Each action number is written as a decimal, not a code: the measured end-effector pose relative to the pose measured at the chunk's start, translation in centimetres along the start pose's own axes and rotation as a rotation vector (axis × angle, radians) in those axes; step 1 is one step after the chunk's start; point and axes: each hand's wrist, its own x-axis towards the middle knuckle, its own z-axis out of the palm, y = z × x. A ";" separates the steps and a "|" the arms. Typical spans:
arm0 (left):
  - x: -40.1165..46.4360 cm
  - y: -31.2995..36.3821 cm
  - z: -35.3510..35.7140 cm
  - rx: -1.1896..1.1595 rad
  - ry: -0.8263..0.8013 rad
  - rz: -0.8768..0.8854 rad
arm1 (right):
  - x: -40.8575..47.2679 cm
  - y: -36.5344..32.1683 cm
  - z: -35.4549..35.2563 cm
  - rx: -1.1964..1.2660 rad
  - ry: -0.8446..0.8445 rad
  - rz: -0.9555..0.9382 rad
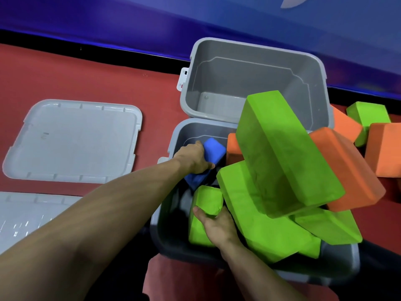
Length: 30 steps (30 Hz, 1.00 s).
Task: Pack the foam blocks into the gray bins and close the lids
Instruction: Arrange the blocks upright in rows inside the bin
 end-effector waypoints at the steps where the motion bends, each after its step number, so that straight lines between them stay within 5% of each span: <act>1: -0.2 0.2 0.1 -0.005 0.000 -0.014 | 0.0 -0.2 0.0 0.000 -0.004 0.006; 13: 0.1 -0.1 -0.2 -0.160 0.050 -0.170 | -0.4 -0.6 0.0 -0.174 0.021 0.061; 30: 1.4 0.1 -0.8 -0.269 -0.127 -0.323 | -2.1 -2.9 -0.5 -0.258 0.021 0.035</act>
